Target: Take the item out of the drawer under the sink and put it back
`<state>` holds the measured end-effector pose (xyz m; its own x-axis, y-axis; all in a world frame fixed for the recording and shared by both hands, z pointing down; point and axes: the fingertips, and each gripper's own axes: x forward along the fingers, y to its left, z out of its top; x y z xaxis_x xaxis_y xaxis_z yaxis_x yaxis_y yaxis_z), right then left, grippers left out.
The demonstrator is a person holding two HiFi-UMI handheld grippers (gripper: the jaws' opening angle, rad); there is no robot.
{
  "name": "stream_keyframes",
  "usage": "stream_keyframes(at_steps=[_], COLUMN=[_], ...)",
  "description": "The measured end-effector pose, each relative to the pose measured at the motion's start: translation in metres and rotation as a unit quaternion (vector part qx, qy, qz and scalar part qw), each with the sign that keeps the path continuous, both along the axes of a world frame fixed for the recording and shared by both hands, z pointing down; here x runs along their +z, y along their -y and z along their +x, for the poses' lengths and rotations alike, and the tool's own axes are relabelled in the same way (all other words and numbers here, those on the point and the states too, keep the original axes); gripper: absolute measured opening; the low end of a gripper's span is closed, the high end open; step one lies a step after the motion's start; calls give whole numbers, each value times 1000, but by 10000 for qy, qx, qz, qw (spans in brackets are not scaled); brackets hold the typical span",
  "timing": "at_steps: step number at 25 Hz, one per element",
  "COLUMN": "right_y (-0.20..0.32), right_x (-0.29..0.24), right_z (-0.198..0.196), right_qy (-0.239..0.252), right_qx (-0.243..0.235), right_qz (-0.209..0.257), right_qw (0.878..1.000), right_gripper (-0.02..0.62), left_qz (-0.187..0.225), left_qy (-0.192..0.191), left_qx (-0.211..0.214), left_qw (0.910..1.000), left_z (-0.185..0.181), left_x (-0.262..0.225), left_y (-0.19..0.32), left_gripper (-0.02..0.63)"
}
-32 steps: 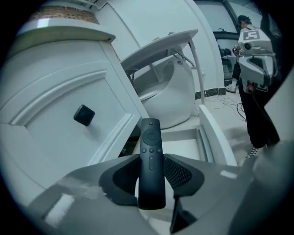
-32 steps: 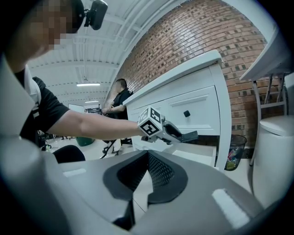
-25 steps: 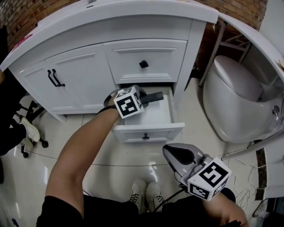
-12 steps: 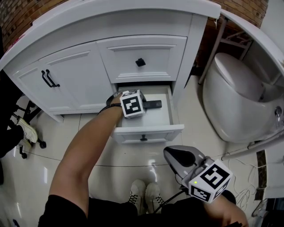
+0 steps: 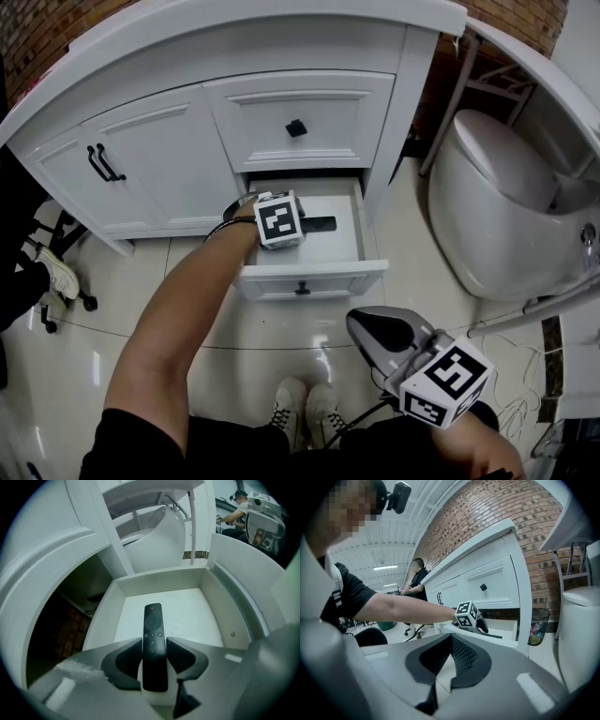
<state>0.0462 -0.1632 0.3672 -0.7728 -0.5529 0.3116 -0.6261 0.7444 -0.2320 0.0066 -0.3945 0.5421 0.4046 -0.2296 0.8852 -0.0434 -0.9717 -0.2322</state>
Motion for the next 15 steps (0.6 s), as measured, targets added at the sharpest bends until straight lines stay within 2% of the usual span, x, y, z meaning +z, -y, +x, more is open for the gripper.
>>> stream_keyframes(at_steps=[3,9,13,15], right_y=[-2,-4,-6,-6], right_x=[0,-5,-6,-8], right_z=[1,0,0,0], right_qy=[-9,-40,-49,-38], right_qx=[18,35,66,64], right_qz=[7,90,164,182], right_qw=[10000,9999,9998,9998], right_gripper=[3,3,3,3], left_qz=[48,51,165,305], left_qy=[-65,-446,-611,-718], left_qx=[-79,-293,-659,-902], left_qw=[9999,9986,9958,9929], left_z=[0,0,-12,-20], left_x=[-5,-34,-54,-68], left_y=[2,4,4,5], left_gripper=[172,162,114,63])
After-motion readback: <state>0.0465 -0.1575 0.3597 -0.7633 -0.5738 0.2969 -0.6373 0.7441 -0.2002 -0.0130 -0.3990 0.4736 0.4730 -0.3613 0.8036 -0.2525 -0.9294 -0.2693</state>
